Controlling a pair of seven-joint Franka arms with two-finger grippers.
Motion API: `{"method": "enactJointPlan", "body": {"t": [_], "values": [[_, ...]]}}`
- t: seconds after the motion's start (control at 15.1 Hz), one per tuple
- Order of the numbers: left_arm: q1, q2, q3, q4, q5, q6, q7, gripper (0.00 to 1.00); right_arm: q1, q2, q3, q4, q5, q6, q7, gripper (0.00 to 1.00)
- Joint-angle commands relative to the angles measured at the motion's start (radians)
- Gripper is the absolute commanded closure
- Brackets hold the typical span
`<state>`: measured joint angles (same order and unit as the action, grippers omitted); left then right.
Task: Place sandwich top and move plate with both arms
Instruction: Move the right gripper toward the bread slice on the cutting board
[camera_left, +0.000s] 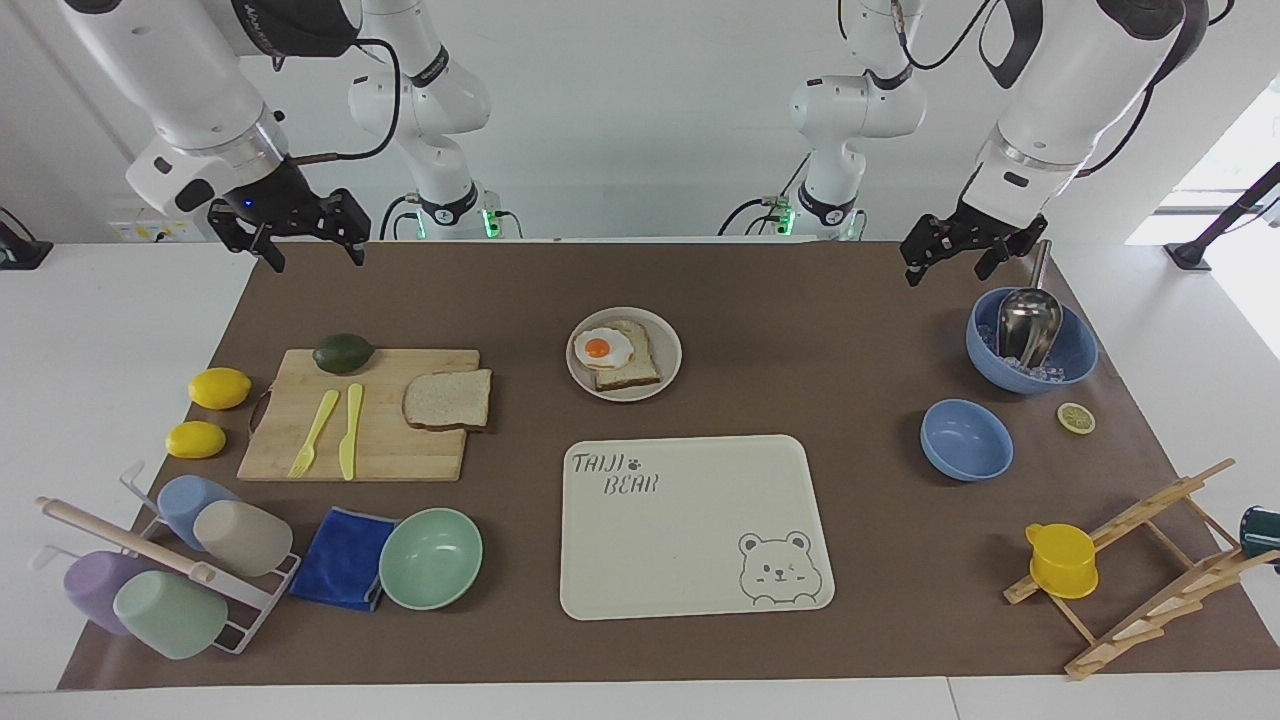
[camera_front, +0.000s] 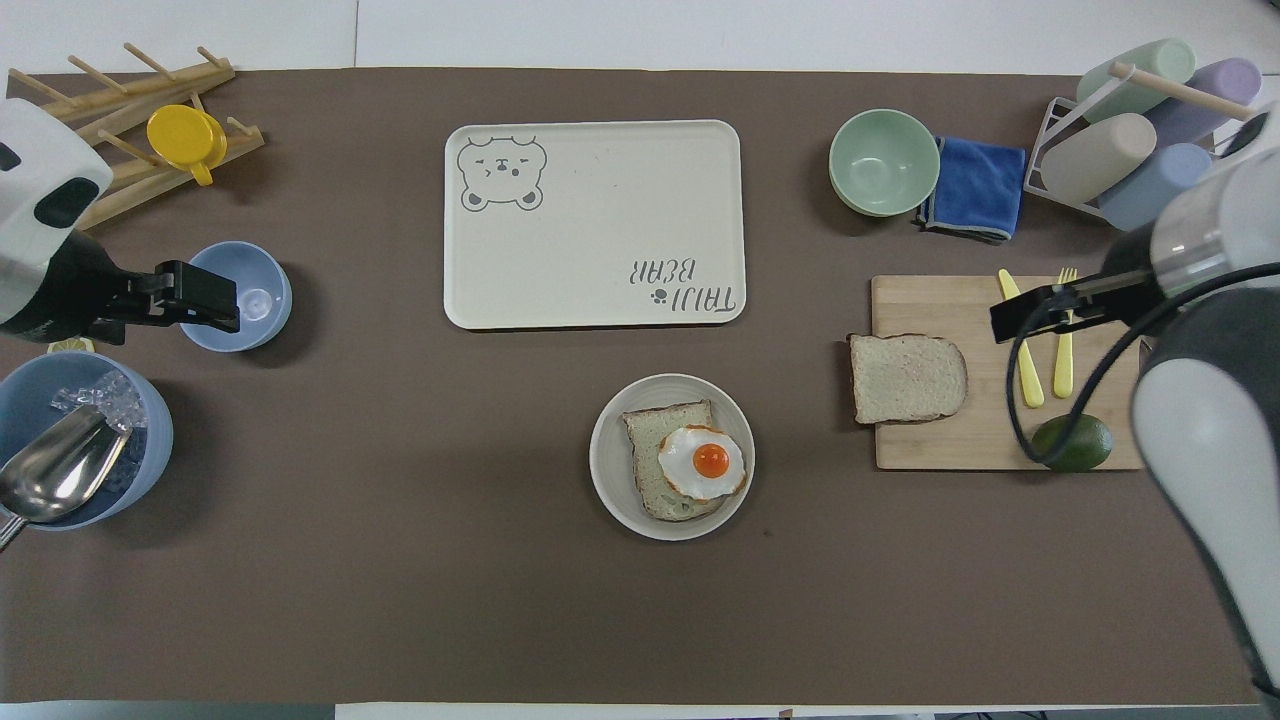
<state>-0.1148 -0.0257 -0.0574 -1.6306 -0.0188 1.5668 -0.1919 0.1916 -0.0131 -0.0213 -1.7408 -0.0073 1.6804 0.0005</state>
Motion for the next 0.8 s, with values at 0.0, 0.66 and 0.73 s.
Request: {"method": "enactJointPlan", "body": {"t": [0.0,0.66,0.73], "values": [[0.007,-0.031,-0.007,-0.034,0.017,0.007,0.002,0.0,0.138,0.085,0.006,-0.054,-0.107,0.097,0.18,0.0],[0.007,-0.031,-0.005,-0.034,0.017,0.007,0.002,0.0,0.256,0.311,0.006,-0.178,-0.505,0.264,0.473,0.0],[0.007,-0.031,-0.005,-0.034,0.017,0.007,0.002,0.0,0.256,0.306,0.006,-0.195,-0.505,0.271,0.478,0.0]]}}
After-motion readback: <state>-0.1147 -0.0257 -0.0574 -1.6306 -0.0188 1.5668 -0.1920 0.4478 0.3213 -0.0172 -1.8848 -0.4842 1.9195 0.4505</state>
